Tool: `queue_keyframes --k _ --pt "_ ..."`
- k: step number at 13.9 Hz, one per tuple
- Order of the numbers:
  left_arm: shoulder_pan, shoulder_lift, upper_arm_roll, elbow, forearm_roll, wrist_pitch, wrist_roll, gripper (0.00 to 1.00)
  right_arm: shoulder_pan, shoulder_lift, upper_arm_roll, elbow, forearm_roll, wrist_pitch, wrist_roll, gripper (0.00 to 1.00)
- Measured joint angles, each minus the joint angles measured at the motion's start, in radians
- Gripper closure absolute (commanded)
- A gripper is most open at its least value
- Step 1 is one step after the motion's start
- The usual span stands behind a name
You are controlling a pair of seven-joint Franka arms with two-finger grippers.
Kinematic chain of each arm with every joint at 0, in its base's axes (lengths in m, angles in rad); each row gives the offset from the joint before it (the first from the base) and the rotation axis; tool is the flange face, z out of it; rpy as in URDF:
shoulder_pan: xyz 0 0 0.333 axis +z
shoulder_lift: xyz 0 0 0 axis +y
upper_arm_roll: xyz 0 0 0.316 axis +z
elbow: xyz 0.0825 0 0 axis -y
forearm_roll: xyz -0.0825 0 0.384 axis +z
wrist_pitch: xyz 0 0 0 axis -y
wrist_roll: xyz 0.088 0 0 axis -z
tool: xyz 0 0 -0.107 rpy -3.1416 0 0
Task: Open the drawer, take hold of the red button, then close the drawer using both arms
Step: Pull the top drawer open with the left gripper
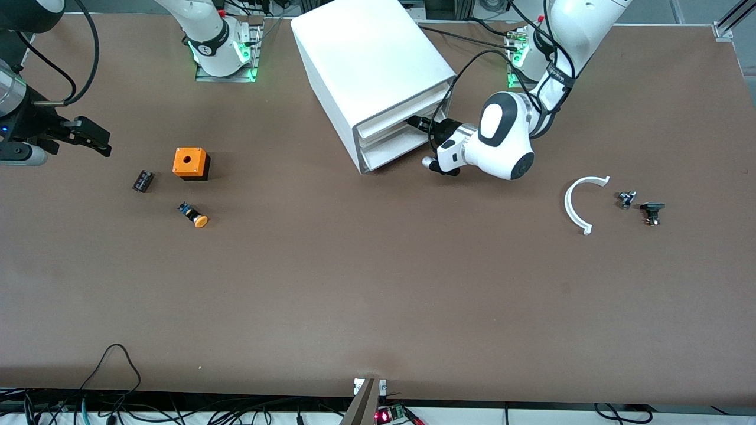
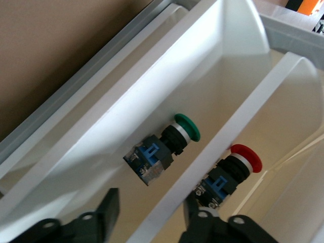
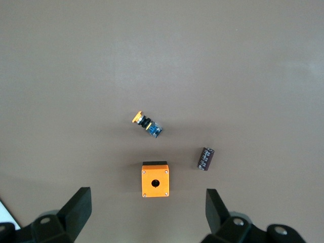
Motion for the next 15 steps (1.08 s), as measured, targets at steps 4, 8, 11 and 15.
queue_keyframes --k 4,8,11,15 --pt "0.002 -0.009 0.000 -0.003 -0.021 -0.004 0.001 1.00 0.002 0.000 0.003 0.000 0.000 0.000 0.000 0.00" --pt "0.005 -0.019 0.035 -0.002 -0.024 -0.008 0.021 1.00 0.006 0.001 0.003 0.000 0.000 0.000 0.000 0.00" --pt "0.019 -0.031 0.119 0.020 -0.024 0.006 0.050 1.00 0.006 0.007 0.003 0.000 0.000 0.000 0.000 0.00" --pt "0.039 -0.060 0.167 0.032 -0.025 0.101 0.090 1.00 0.027 0.023 0.007 0.000 0.023 0.001 -0.002 0.00"
